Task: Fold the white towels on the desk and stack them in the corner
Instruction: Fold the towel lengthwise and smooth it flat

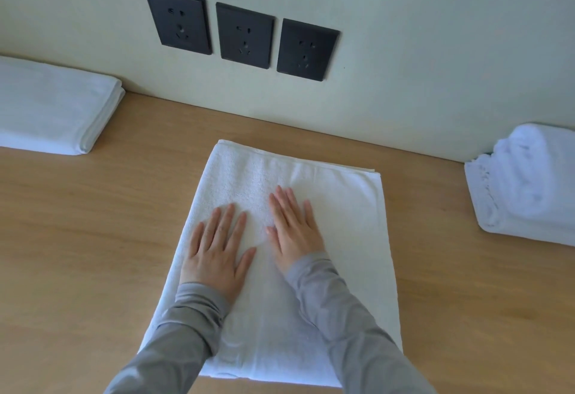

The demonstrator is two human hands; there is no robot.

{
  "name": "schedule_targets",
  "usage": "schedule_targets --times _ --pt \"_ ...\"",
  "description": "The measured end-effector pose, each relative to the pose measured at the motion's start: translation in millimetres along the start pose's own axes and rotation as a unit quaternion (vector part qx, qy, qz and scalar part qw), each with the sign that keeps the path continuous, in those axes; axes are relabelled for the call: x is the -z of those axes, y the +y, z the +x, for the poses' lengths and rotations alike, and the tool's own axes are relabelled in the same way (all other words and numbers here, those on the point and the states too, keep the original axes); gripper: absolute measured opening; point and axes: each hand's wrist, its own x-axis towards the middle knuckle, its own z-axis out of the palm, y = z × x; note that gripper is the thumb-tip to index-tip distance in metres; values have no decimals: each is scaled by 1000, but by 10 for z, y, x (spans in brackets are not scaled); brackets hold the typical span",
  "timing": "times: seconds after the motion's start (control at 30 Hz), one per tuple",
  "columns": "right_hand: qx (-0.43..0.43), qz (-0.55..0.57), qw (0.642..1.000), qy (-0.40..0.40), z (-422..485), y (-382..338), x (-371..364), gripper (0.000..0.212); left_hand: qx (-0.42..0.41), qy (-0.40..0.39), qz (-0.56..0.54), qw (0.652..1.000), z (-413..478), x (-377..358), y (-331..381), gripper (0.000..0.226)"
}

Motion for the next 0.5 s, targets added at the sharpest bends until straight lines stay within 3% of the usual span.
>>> schedule_targets --times 0.13,0.27,0.4,0.5 --pt "-29 -11 1000 -4 354 85 -31 54 -28 32 -33 999 361 94 116 59" --pt "-8 -45 999 -24 450 432 -11 58 -71 -6 53 996 922 9 -31 68" --pt "-147 -42 988 12 237 1174 141 58 -55 4 38 998 1025 -99 -305 81" --pt "-207 -35 978 -16 66 1432 234 59 -27 3 18 999 1017 -89 -274 81"
